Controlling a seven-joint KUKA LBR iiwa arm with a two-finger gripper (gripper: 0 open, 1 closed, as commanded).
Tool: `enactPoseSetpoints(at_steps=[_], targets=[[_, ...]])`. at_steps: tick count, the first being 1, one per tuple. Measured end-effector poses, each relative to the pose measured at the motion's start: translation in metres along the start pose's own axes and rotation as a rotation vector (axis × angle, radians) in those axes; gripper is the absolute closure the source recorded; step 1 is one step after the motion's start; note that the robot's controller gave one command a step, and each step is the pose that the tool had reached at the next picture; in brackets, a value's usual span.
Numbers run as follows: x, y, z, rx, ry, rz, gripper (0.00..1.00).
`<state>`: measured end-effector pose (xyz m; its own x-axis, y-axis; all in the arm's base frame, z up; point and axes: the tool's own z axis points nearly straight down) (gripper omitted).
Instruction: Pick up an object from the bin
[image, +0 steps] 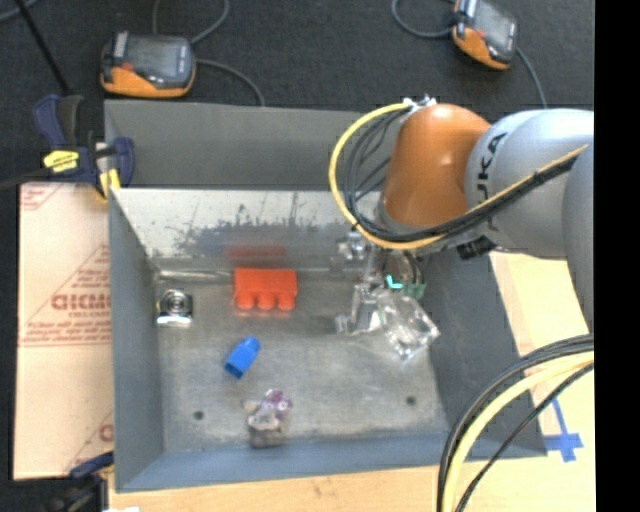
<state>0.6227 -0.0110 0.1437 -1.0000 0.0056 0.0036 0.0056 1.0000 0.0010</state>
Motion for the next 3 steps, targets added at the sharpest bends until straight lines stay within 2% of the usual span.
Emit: enactPoseSetpoints(at_steps=[1,2,3], targets=[[-0.013,-0.009,0.077,0.003,-0.001,-0.037,0.00],[0.047,-0.058,0.042,0.005,-0.006,-0.116,0.00],[0.103,-0.123,0.044,0.005,-0.002,-0.510,0.00]])
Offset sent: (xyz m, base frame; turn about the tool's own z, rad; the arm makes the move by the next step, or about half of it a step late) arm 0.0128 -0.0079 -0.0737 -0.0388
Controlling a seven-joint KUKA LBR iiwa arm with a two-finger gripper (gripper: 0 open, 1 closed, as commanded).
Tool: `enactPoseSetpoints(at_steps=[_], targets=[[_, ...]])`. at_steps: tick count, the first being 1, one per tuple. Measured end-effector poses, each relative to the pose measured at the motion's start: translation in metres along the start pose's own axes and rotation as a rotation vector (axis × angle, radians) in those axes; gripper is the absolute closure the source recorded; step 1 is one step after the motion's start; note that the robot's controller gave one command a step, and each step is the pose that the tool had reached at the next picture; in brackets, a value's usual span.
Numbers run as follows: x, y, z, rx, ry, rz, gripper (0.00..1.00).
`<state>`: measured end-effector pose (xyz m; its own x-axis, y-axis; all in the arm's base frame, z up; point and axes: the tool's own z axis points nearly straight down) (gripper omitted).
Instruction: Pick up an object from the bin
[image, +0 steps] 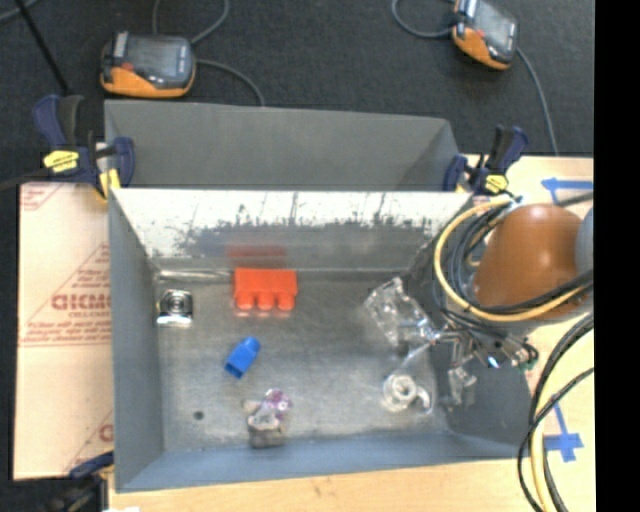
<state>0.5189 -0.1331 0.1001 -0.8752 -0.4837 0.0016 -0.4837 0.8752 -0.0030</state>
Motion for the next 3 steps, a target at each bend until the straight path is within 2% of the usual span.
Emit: enactPoseSetpoints(at_steps=[1,2,3], targets=[[0.011,0.008,0.029,-0.009,-0.009,-0.448,0.00],[0.025,0.045,0.030,-0.003,-0.007,-0.635,0.00],[0.025,0.043,0.029,0.000,-0.008,-0.633,1.00]])
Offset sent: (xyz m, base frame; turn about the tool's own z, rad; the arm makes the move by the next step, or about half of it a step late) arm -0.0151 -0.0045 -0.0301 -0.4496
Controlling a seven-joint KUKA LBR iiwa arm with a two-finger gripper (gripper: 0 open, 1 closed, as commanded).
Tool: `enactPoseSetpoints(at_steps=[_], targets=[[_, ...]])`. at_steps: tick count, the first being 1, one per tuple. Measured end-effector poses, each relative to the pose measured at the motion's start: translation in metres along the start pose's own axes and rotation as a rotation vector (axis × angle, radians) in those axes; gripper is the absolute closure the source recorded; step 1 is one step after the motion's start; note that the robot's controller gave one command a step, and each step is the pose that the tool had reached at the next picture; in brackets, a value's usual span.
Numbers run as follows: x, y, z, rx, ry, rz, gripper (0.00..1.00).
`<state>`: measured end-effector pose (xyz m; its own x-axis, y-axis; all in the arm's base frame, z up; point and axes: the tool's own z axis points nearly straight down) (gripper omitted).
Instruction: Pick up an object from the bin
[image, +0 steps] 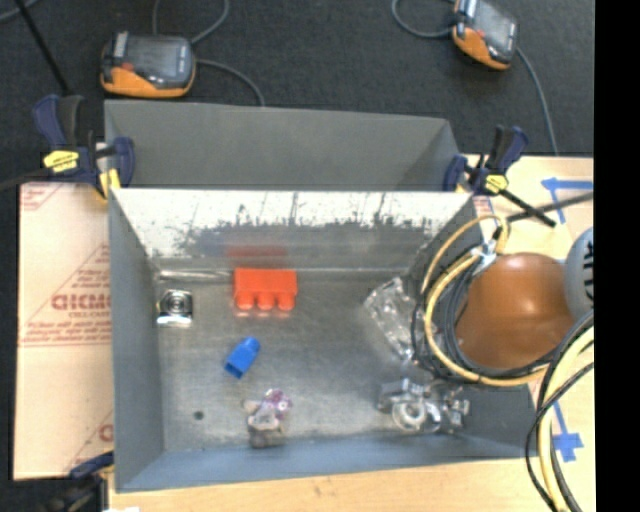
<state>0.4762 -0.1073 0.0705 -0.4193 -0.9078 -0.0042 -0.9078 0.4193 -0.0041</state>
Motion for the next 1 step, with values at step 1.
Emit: enactPoseSetpoints(at_steps=[1], targets=[[-0.0002,-0.0020,-0.0537,0.002,0.003,0.004,1.00]])
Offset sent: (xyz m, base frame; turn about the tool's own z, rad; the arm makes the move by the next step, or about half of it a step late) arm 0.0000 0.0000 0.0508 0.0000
